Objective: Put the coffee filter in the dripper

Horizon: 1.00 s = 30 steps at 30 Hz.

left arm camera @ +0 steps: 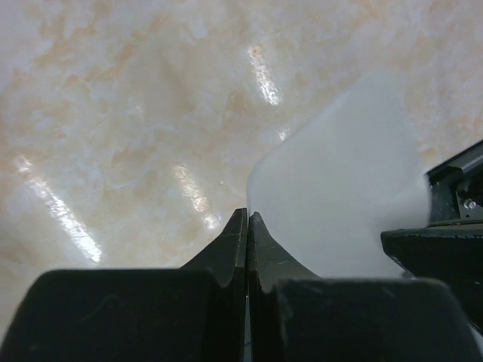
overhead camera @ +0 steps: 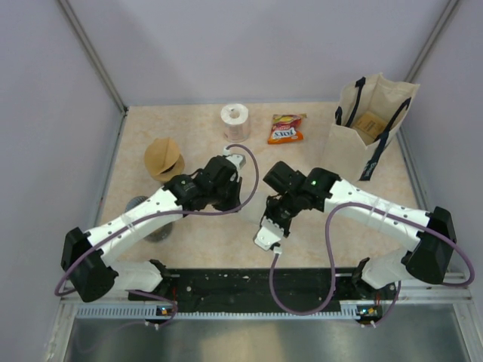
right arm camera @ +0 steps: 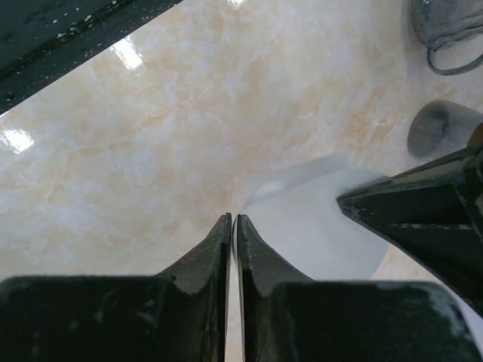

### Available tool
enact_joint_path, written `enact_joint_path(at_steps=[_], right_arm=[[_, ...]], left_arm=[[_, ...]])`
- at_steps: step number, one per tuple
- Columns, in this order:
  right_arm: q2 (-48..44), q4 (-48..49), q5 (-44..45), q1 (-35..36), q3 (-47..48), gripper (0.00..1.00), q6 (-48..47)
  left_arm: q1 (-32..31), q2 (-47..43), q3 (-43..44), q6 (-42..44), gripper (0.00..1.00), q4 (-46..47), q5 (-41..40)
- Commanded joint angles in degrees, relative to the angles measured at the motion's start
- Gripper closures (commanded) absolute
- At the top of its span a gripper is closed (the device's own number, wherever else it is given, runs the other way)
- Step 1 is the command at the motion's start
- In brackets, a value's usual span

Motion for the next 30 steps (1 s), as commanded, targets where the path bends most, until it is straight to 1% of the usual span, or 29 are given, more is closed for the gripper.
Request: enact_joint_path(at_steps=[1, 2, 3, 4, 5, 7, 8, 9, 10, 13, 14, 15, 16, 18, 19, 21, 22, 25, 27, 30], right_arm=[[0.0, -0.7, -1.4, 1.3, 0.9, 0.89, 3.0], [-0.3, 1.8, -0.5, 1.4, 0.8, 0.88, 5.1], [-0.5, 5.5, 0.7, 1.4, 0.6, 0.84, 8.2], [-1.0, 10.1, 3.2, 1.3, 0.5, 0.74, 13.3], [-1.5, 16.1, 6.2, 1.3, -0.1, 0.68, 18.6], [-2.9, 26.0, 14.3, 1.2, -1.6, 0.52, 26.0], [-3.7, 29.5, 18.1, 1.2, -2.1, 0.41, 29.4], [-4.6, 33.0, 20.9, 1.2, -2.4, 0.1, 33.2], [-5.8, 36.9, 23.1, 0.8, -2.8, 0.01, 37.2], [-11.0, 48.7, 31.4, -0.5, -7.2, 0.01, 51.1], [-12.7, 54.1, 35.4, -1.0, -9.7, 0.01, 57.7], [-14.9, 59.4, 39.0, -1.8, -11.9, 0.01, 65.2], [-17.0, 62.6, 43.3, -2.8, -14.5, 0.01, 72.8], [-20.9, 67.1, 50.0, -5.4, -19.6, 0.01, 92.2], [-22.4, 68.0, 50.1, -7.0, -22.1, 0.01, 101.7], [-24.2, 67.0, 45.9, -10.8, -25.1, 0.01, 112.0], [-24.3, 65.8, 43.6, -11.6, -25.7, 0.01, 114.5], [-22.3, 63.0, 43.3, -11.8, -25.5, 0.01, 121.2], [-20.0, 63.0, 41.0, -11.9, -24.4, 0.01, 124.9], [-15.8, 61.7, 35.5, -11.8, -21.2, 0.05, 126.4]], left_arm=[[0.4, -2.7, 2.3, 1.7, 1.0, -0.4, -5.7], [0.4, -2.7, 2.3, 1.7, 1.0, -0.1, -5.9], [0.3, -2.7, 2.3, 1.8, 1.0, 0.3, -6.8], [0.1, -2.9, 2.3, 1.6, 1.0, 0.5, -8.6], [-0.1, -2.8, 2.5, 1.0, 1.0, 0.7, -11.1], [-0.4, -3.1, 2.7, -0.3, 1.0, 0.7, -16.4], [-0.3, -3.3, 2.5, -0.7, 1.0, 1.5, -18.1], [-0.4, -3.6, 2.3, -1.1, 1.0, 2.6, -20.2], [-0.5, -3.8, 2.2, -1.5, 1.0, 3.5, -21.7], [-0.5, -3.9, 2.0, -2.4, 1.0, 5.9, -25.6], [-0.5, -3.9, 1.9, -2.3, 1.0, 6.9, -26.3], [-0.4, -3.8, 1.9, -2.3, 1.0, 7.6, -26.8], [-0.4, -3.9, 1.7, -2.0, 1.0, 8.7, -27.1], [-0.4, -4.1, 1.3, -1.6, 1.0, 10.4, -27.2], [-0.4, -4.3, 0.9, -1.2, 1.0, 11.6, -27.1], [-0.4, -4.8, 0.3, -0.7, 1.0, 13.3, -27.3], [-0.5, -4.9, 0.1, -0.4, 1.0, 14.1, -27.4], [-0.5, -4.9, -0.2, -0.1, 1.0, 15.6, -27.7], [-0.4, -4.7, -0.6, 0.1, 1.0, 17.2, -27.3], [-0.4, -4.1, -1.4, 0.3, 1.0, 19.5, -27.9]])
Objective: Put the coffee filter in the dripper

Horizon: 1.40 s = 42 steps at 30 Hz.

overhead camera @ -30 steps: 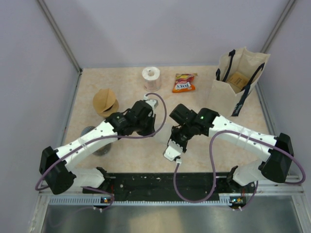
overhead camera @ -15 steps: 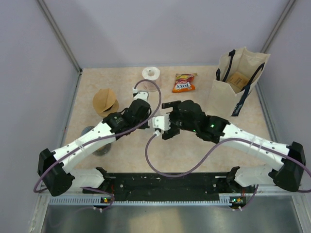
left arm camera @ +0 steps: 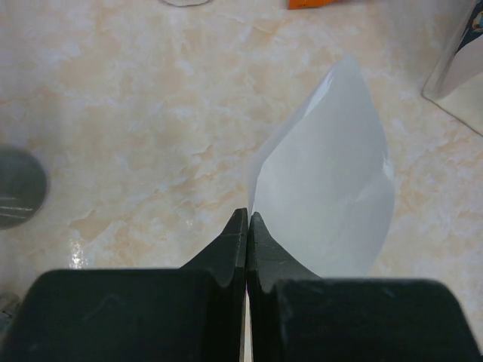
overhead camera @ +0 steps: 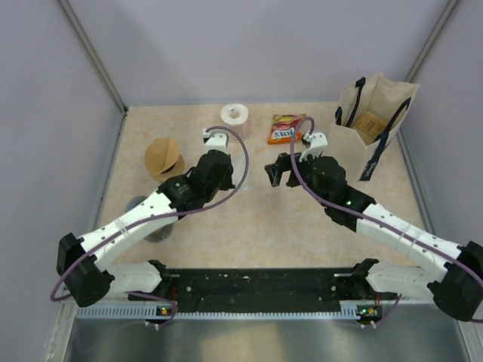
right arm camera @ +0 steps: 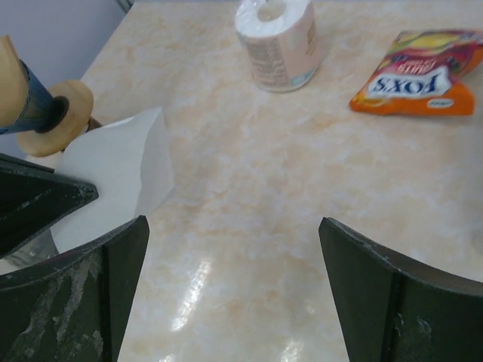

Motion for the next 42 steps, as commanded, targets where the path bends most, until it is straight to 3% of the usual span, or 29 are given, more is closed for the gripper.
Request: enact_joint_path(at_steps=[1, 14, 34, 42], right_arm=[[5.6, -0.8, -5.7, 0.0, 5.3, 0.05, 13.1], [19.3, -0.8, -12.0, 0.0, 13.9, 0.12, 14.9], [32.2, -0.3, -4.8, 1.6, 17.8, 0.32, 16.7], [29.6, -0.7, -2.9, 1.6, 13.0, 0.4, 15.5]], left_arm=[[-0.2, -0.5, -1.5, 0.9, 1.0, 7.1, -2.2], [-0.2, 4.3, -0.2, 0.3, 1.0, 8.9, -3.6], [-0.2, 5.2, 1.0, -5.3, 1.0, 9.1, -2.6], [-0.2, 3.6, 0.3, -8.7, 1.0, 6.9, -13.5]])
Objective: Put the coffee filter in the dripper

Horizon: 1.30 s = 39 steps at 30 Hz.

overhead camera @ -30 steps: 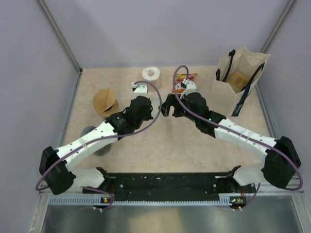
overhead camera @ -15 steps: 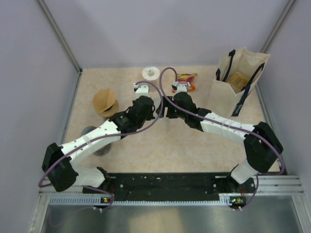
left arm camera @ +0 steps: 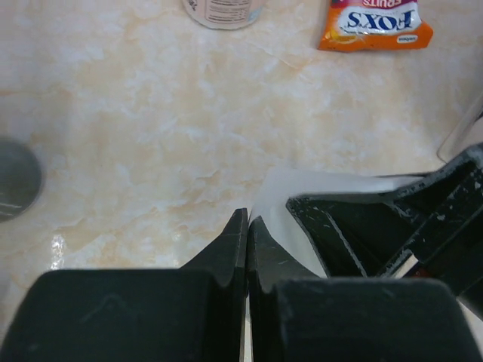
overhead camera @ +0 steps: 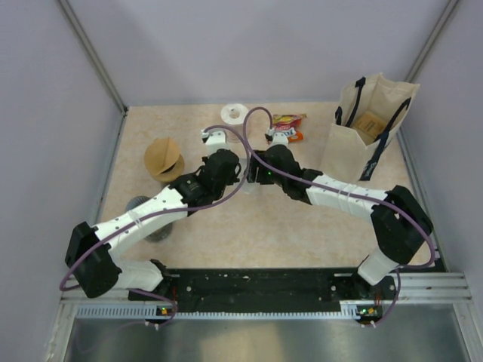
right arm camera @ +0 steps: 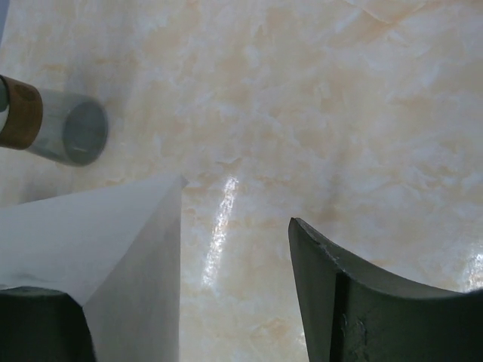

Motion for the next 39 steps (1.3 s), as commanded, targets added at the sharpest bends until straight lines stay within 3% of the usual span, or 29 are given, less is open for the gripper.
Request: enact_joint_path(at_steps=[1, 16, 23, 30, 34, 36, 39], right_arm=[[-2.7, 2.0, 1.8, 0.5, -2.5, 0.4, -1.0], [-7.7, 4.3, 1.1, 0.4, -8.2, 0.42, -7.8], [-12.0, 9.3, -8.2, 0.4, -10.6, 0.32, -13.4], [-17.8, 10.2, -11.7, 0.4, -11.8, 0.24, -17.3], [-23.7, 9.4, -12.1, 0.4, -11.7, 0.14, -19.1], [-27.3, 9.9, -11.0, 0.4, -13.3, 0.02, -18.8], [-32.4, 11.9, -6.9, 0.4, -17.3, 0.01, -18.4]], left_arm=[[-0.1, -1.6, 1.3, -2.7, 1.0, 0.3, -7.0], [0.5, -2.4, 2.5, -4.4, 1.0, -5.3, -9.2], [0.8, -3.0, 3.1, -5.1, 1.0, -8.0, -8.0], [0.8, -3.5, 3.6, -4.8, 1.0, -10.4, -7.5], [0.8, -4.3, 4.4, -4.1, 1.0, -13.4, -6.9], [0.7, -5.2, 4.9, -4.4, 1.0, -15.2, -7.1], [0.8, -7.3, 5.6, -4.1, 1.0, -17.5, -6.6]])
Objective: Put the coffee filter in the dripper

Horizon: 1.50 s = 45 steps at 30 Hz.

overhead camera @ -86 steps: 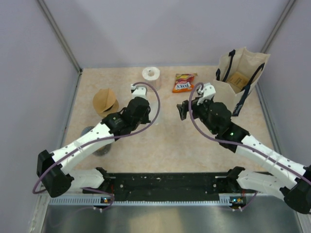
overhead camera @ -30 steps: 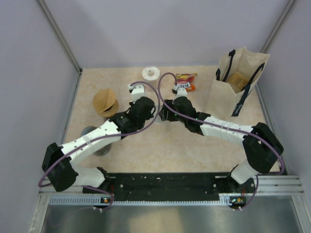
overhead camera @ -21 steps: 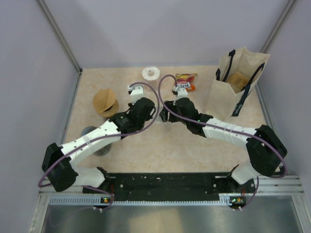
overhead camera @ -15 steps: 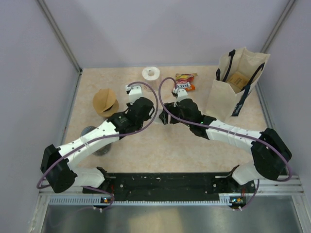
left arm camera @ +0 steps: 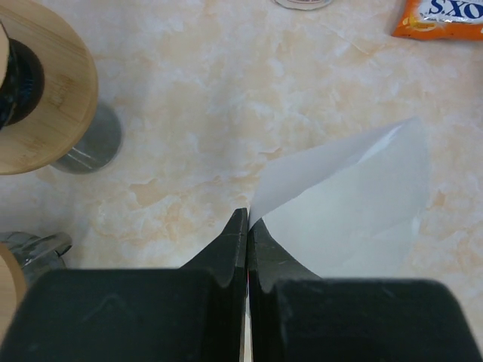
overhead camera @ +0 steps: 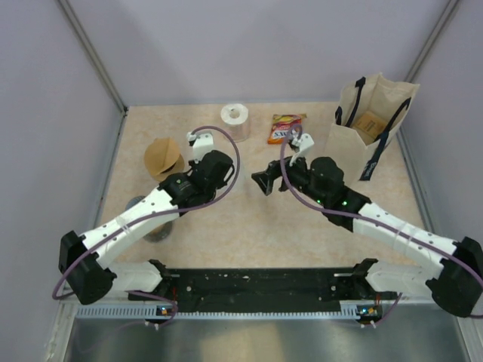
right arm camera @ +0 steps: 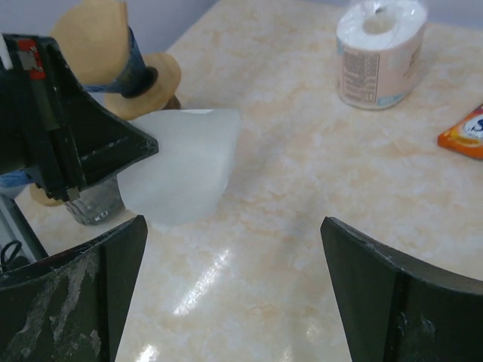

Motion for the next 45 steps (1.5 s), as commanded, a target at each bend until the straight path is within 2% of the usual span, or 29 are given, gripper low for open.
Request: enact_joint_path(at_steps=[1, 4, 7, 11, 13, 19, 22, 27, 34, 41, 45], right_arm=[[-7.4, 4.2, 5.0, -0.2, -4.4, 0.01, -0.8], [-10.0, 3.4, 9.6, -0.8, -7.1, 0.01, -0.7], [-11.5, 2.1, 12.2, -1.4, -8.6, 0.01, -0.9], [-12.2, 1.9, 13.1, -1.7, -9.8, 0.01, -2.1], [-11.9, 1.5, 13.3, -1.9, -9.6, 0.01, -2.3], [-10.7, 0.8, 13.4, -2.7, -9.2, 0.01, -2.6], [-10.1, -0.3, 14.0, -3.0, -8.5, 0.01, -2.6], [-9.5, -0.4, 14.2, -3.2, -8.4, 0.01, -2.5], [-9.0, -0.5, 14.1, -3.1, -8.3, 0.01, -2.3], [-8.1, -0.5, 15.2, -3.2, -8.2, 0.01, -2.4], [-7.7, -0.9, 15.4, -3.2, -8.0, 0.01, -2.4]], left_arm=[[0.1, -5.4, 3.3, 1.0, 1.0, -3.8, 0.2], [0.0, -8.2, 4.7, 2.0, 1.0, -7.3, 2.4], [0.1, -9.8, 9.1, 0.9, 1.0, -17.5, 3.9], [0.5, -11.2, 14.6, -8.4, 1.0, -35.0, -1.3], [1.3, -11.8, 16.1, -13.0, 1.0, -40.8, -1.5], [2.6, -15.7, 15.7, -21.2, 1.0, -49.4, -5.0], [4.1, -16.7, 18.4, -24.5, 1.0, -56.0, -7.1], [9.5, -19.1, 16.5, -23.8, 1.0, -57.1, -8.2], [16.3, -19.2, 12.0, -29.3, 1.0, -57.1, -10.7], [22.0, -19.9, 14.0, -25.2, 1.0, -57.1, -13.3], [25.9, -18.0, 14.0, -18.8, 1.0, -57.1, -6.9]])
